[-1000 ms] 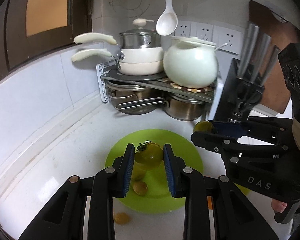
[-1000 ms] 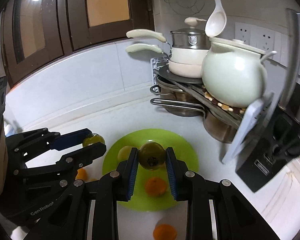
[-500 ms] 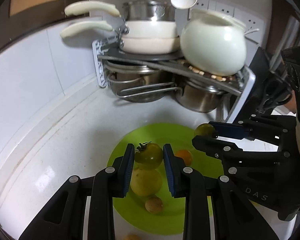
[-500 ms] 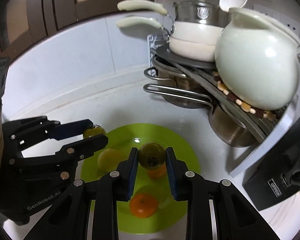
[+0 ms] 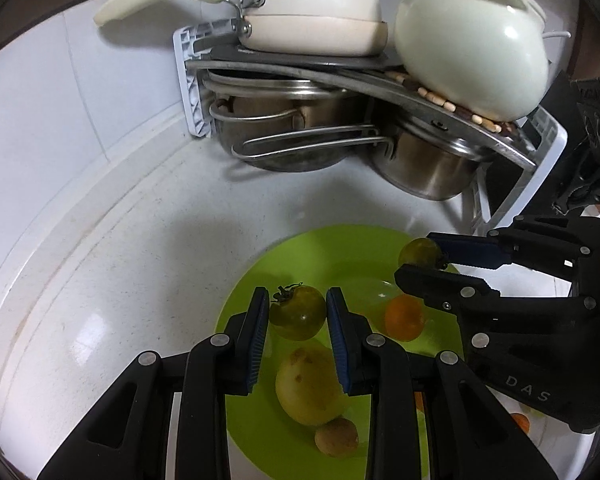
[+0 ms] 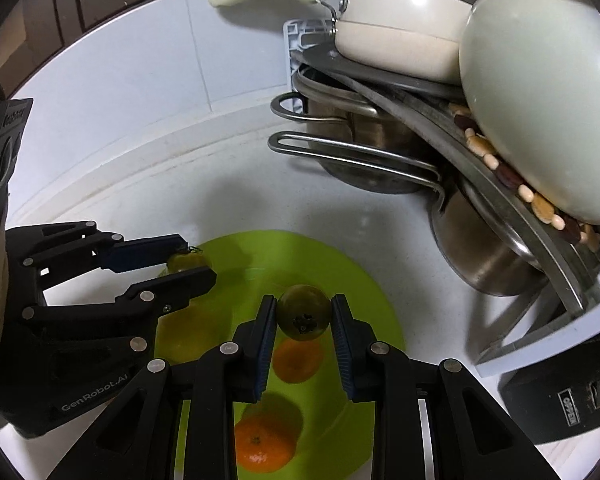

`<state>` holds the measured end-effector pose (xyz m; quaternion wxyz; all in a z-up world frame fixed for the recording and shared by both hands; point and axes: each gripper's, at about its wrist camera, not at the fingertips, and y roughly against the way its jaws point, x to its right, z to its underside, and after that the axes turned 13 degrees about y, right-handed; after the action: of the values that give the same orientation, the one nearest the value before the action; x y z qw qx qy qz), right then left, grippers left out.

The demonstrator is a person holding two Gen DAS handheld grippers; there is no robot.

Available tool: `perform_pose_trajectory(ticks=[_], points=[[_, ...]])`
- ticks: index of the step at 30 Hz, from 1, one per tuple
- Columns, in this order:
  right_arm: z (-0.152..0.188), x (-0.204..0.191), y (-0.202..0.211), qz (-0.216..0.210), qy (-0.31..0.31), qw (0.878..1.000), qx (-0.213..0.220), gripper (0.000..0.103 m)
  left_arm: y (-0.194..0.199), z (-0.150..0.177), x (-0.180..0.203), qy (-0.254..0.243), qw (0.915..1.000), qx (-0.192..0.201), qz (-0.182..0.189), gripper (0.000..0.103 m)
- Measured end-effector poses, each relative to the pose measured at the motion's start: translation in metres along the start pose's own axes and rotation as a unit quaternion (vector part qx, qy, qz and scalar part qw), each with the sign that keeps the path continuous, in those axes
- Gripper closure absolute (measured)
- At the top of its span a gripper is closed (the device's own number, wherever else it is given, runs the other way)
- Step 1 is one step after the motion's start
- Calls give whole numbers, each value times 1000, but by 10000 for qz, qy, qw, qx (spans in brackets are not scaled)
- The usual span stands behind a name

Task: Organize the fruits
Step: 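Carry both green tomatoes over the green plate and open both tools, then withdraw both tools toward the loose orange and green apple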

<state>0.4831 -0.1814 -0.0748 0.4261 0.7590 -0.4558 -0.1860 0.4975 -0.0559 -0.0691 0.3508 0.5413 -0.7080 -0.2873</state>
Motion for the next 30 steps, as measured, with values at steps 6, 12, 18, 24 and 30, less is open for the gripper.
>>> perform_pose_trajectory(ticks=[6, 12, 18, 24, 30], points=[[0, 1, -4, -25, -89, 10000, -4, 74, -2, -1, 1, 13, 10000, -1, 32, 73], [1, 3, 0, -15, -197, 9998, 40, 70, 8, 0, 0, 75, 9999, 67, 56, 67], [6, 0, 20, 90, -177, 9996, 220, 70, 28, 3, 4, 61, 9996, 264, 45, 62], [16, -3, 53, 236, -193, 9980, 545, 63, 61, 11, 9, 74, 9981, 614, 64, 53], [28, -13, 89, 459, -181, 9951, 853, 55, 94, 22, 17, 17, 9952, 974, 37, 42]])
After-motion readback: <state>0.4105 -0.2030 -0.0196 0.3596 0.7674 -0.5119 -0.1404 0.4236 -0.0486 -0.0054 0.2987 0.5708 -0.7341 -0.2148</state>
